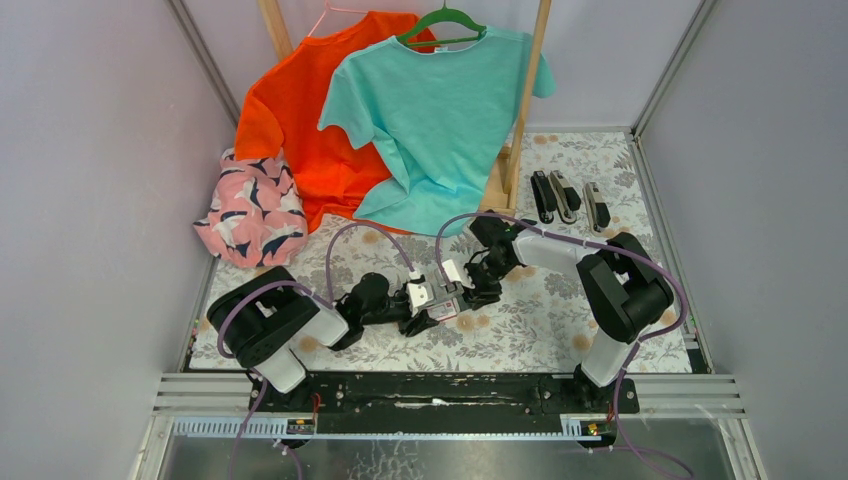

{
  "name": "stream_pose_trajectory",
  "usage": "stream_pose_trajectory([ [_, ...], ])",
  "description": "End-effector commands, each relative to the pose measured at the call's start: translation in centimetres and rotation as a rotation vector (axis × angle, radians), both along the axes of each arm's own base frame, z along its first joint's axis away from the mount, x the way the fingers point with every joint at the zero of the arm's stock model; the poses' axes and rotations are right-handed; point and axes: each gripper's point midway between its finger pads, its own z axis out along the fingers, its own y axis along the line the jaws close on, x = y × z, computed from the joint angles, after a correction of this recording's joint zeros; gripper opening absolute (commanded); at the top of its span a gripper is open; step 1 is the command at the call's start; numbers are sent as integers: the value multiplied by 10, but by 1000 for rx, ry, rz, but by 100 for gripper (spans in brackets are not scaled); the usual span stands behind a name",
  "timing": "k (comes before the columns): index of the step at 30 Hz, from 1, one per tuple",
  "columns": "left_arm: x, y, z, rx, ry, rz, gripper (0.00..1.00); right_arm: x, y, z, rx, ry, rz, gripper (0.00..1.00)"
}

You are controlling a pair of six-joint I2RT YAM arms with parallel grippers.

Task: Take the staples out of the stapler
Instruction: Close the staple box at the center of the board.

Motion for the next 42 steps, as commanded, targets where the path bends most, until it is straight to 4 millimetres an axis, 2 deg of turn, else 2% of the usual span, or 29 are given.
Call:
stream_pose_trajectory([
  [1, 3, -3, 0, 4, -33, -11, 55, -4, 3, 1, -4, 4, 11, 45],
  [22, 3, -3, -2, 7, -26, -10, 54, -17, -2, 0, -4, -3, 103, 45],
  [28, 3, -4, -2, 11, -22, -15, 54, -20, 3, 6, 36, -6, 119, 45],
  [42, 3, -6, -6, 27, -15, -35, 53, -13, 10, 5, 43, -34, 100, 44],
])
